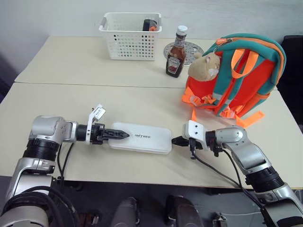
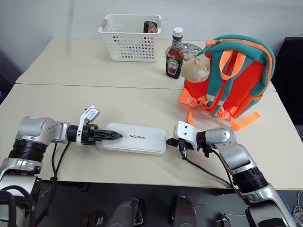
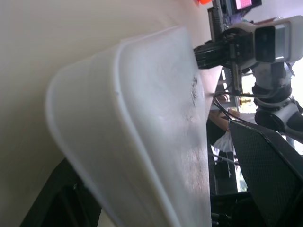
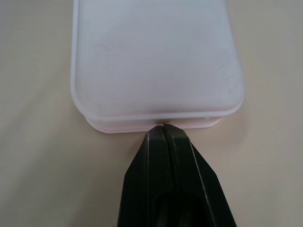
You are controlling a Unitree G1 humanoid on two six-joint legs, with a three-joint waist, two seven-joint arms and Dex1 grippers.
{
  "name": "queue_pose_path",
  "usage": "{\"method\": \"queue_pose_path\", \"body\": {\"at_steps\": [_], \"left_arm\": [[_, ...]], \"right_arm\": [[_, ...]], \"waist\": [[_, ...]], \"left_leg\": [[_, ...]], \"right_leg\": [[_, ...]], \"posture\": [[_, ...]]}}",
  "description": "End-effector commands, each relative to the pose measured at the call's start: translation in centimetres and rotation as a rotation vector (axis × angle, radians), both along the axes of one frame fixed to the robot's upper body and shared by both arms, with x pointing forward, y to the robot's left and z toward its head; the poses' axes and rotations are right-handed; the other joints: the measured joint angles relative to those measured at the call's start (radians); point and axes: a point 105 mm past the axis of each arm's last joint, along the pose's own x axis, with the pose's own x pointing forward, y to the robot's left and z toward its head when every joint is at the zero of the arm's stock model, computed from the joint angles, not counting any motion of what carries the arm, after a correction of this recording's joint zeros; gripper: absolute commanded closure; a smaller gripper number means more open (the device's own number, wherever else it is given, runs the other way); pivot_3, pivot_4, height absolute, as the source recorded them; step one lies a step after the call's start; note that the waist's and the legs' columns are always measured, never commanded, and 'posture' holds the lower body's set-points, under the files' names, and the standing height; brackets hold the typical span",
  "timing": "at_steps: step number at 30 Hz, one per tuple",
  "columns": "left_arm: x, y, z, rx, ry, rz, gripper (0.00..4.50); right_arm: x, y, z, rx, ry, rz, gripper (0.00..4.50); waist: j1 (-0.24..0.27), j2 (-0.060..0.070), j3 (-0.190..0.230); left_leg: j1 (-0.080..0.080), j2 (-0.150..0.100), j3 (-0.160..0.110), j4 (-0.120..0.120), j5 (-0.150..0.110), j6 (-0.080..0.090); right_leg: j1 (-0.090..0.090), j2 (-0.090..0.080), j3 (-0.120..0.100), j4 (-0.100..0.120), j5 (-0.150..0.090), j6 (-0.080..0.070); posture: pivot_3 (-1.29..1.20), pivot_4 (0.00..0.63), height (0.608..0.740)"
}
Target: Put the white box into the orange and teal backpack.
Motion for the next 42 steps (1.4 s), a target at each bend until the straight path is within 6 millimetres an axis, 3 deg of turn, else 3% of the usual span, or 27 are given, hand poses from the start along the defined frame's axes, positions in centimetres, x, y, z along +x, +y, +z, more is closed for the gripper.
{"method": "queue_pose_path", "body": {"at_steps": [1, 6, 9, 16, 24, 31, 34, 39, 42], "left_arm": [[0.0, -1.4, 1.8, -0.058, -0.032, -0.078, 0.54], [0.5, -1.7, 2.8, -0.046, -0.055, -0.128, 0.54], [0.2, -1.5, 3.1, -0.045, -0.05, -0.162, 1.12], [-0.8, -1.5, 2.9, -0.035, -0.033, -0.245, 3.1], [-1.7, -1.1, 2.8, -0.05, -0.059, -0.27, 3.11], [-3.7, -0.2, 5.0, -0.078, -0.293, -0.237, 3.11], [-4.4, 0.6, 7.1, -0.147, -0.429, -0.108, 3.11], [-4.3, 2.4, 9.7, -0.236, -0.605, 0.18, 3.11], [-4.1, 2.9, 10.4, -0.254, -0.666, 0.308, 3.11]], "right_arm": [[-0.3, 0.4, 0.3, 0.0, -0.039, 0.029, 4.5], [-0.7, 0.1, -0.4, -0.024, -0.043, 0.034, 4.5], [-1.0, 0.0, -0.7, -0.028, -0.044, 0.036, 4.5], [-1.6, 0.2, -1.0, -0.023, -0.045, 0.044, 4.5], [-1.7, -0.1, -0.7, -0.011, -0.054, 0.029, 4.5], [-2.0, -3.8, 2.7, 0.159, -0.015, -0.187, 4.5], [-1.9, -8.1, 5.4, 0.329, 0.028, -0.395, 3.96], [-0.8, -13.5, 8.6, 0.531, 0.019, -0.631, 2.33], [0.6, -15.1, 10.1, 0.638, 0.012, -0.711, 1.21]], "waist": [[0.0, 0.0, 0.0], [-0.002, 0.0, 0.0], [-0.003, 0.0, 0.0], [-0.001, 0.0, 0.0], [-0.003, -0.001, 0.0], [0.001, -0.002, 0.002], [0.005, -0.002, 0.002], [0.009, -0.002, 0.002], [0.003, -0.002, 0.002]], "left_leg": [[0.0, 0.0, 0.0, 0.0, 0.0, 0.0], [0.0, 0.0, 0.0, 0.0, 0.0, 0.0], [0.0, 0.0, 0.001, 0.0, 0.0, 0.0], [0.0, 0.0, 0.001, 0.001, 0.0, 0.0], [0.0, 0.001, 0.001, 0.001, 0.0, 0.0], [-0.001, 0.001, 0.0, 0.001, -0.001, 0.001], [-0.001, 0.001, -0.001, 0.002, -0.001, 0.001], [0.0, 0.002, -0.002, 0.002, -0.001, 0.001], [0.002, 0.002, -0.001, 0.001, -0.002, 0.0]], "right_leg": [[0.0, 0.0, 0.0, 0.0, 0.0, 0.0], [0.0, 0.0, 0.0, 0.0, 0.0, 0.0], [0.0, 0.001, 0.0, 0.0, 0.0, 0.0], [0.0, 0.001, 0.001, 0.0, 0.0, 0.0], [0.0, 0.001, 0.001, 0.0, 0.0, 0.0], [0.0, -0.003, 0.002, -0.001, 0.0, 0.0], [0.0, -0.005, 0.002, -0.001, 0.0, 0.0], [0.002, -0.005, 0.001, -0.003, 0.0, 0.0], [0.003, -0.005, 0.002, -0.004, 0.0, 0.0]], "posture": [[0.0, 0.15, 0.74], [0.0, 0.15, 0.74], [0.0, 0.15, 0.74], [0.0, 0.15, 0.74], [0.0, 0.15, 0.74], [0.0, 0.15, 0.74], [0.0, 0.15, 0.74], [0.0, 0.15, 0.74], [0.0, 0.15, 0.74]]}}
